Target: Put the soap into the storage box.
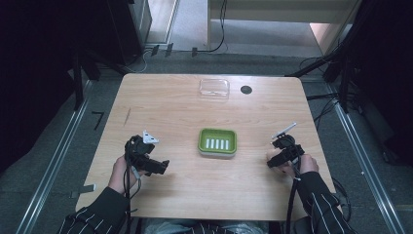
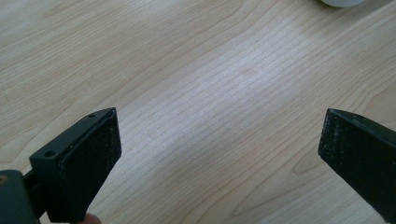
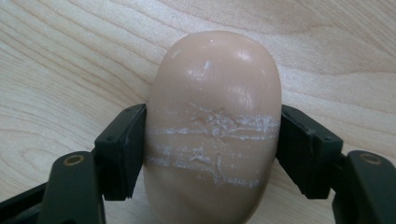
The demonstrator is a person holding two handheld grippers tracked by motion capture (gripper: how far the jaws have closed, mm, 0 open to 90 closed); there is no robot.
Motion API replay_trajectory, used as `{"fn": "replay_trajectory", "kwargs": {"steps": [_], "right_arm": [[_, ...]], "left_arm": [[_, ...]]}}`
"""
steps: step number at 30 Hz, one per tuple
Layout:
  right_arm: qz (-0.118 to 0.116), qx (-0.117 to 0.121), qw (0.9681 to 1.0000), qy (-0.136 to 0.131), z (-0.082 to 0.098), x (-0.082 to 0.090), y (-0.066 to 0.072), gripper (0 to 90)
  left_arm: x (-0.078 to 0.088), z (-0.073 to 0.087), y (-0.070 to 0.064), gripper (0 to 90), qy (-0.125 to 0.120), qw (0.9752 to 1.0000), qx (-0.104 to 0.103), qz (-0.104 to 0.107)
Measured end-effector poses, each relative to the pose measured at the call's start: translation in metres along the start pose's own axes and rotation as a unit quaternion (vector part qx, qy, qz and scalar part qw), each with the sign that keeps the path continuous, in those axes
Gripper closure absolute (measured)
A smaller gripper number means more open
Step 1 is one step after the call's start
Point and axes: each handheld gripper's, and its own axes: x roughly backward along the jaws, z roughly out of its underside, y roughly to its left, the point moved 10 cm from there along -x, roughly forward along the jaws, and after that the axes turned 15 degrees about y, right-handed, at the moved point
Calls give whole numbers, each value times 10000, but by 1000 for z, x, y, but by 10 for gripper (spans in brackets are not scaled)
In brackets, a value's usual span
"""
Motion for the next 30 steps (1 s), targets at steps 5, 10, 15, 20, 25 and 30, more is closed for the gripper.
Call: {"fn": "replay_trajectory", "kwargs": {"steps": [5, 10, 15, 20, 25, 30], "right_arm": [[41, 3, 10000, 2, 0, 0, 0, 314], [63, 6, 10000, 38, 0, 1, 0, 324], [78, 18, 10000, 0, 0, 2, 0, 326], [80, 119, 9999, -53, 0, 7, 2, 327], [80, 191, 9998, -34, 0, 10, 4, 328], [76, 258, 9996, -95, -1, 15, 5, 328]], "left_arm": [[0, 0, 0, 0, 4, 10000, 0, -2], [0, 0, 0, 0, 1, 10000, -11, 3], [0, 0, 0, 0, 5, 10000, -15, 0], [0, 0, 0, 0, -9, 10000, -21, -9], [0, 0, 0, 0, -14, 10000, -23, -20], [0, 0, 0, 0, 4, 10000, -31, -13]]}}
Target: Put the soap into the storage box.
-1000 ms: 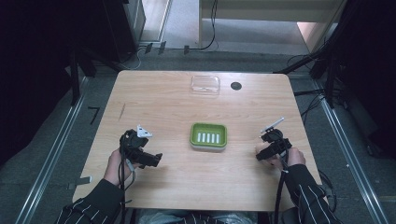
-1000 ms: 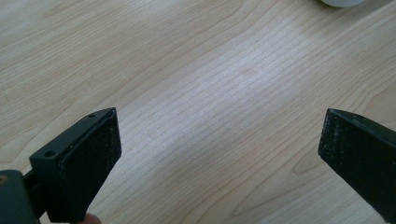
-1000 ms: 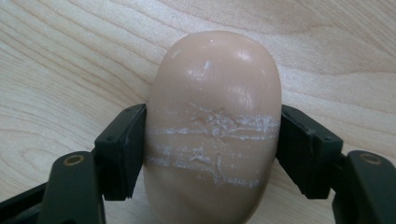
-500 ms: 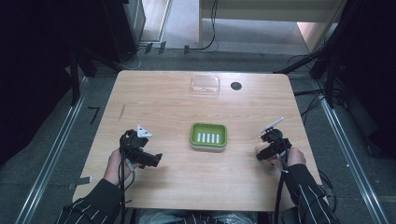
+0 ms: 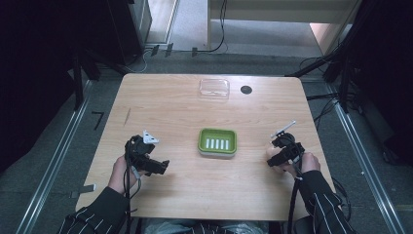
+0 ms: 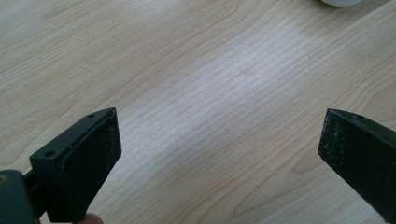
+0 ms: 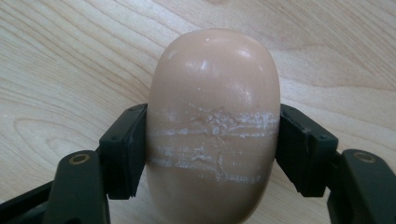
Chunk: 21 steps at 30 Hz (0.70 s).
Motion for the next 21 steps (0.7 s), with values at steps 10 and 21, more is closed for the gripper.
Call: {"fn": "replay_trajectory", "kwargs": {"steps": [10, 21], "right_arm": [[-21, 193, 9998, -87, -4, 6, 4, 329], [-62, 278, 9994, -178, -5, 11, 4, 329]], "left_arm": [[0, 0, 1, 0, -2, 10000, -4, -18], [0, 0, 1, 0, 4, 10000, 1, -23]]}}
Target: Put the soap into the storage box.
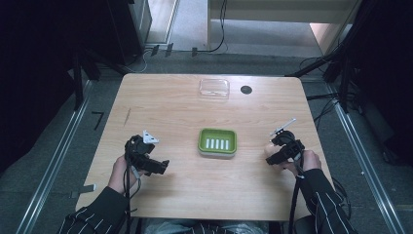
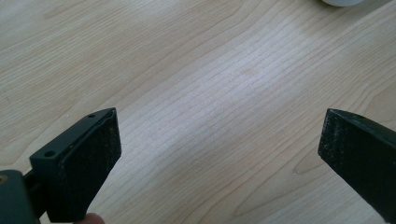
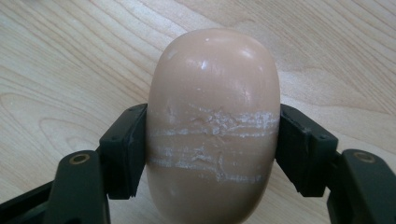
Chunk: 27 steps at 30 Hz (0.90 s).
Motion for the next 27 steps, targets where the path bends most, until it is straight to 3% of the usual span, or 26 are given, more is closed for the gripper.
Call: {"fn": "replay_trajectory", "kwargs": {"steps": [27], "right_arm": [[13, 545, 9983, -189, -23, 15, 14, 330]], "left_arm": [[0, 1, 2, 0, 13, 10000, 40, -8]]}}
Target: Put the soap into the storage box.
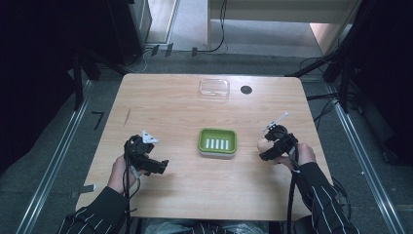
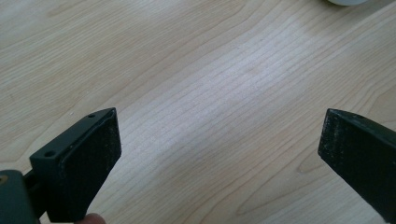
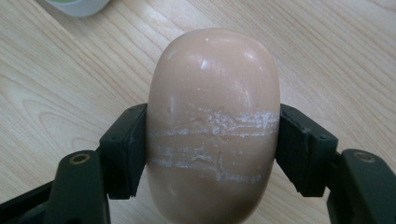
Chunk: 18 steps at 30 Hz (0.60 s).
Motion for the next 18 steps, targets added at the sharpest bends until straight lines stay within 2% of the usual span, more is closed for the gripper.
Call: {"fn": "replay_trajectory", "kwargs": {"steps": [18], "right_arm": [[44, 386, 9992, -46, -21, 4, 10, 330]], "left_arm": [[0, 0, -1, 0, 2, 10000, -14, 14]]}}
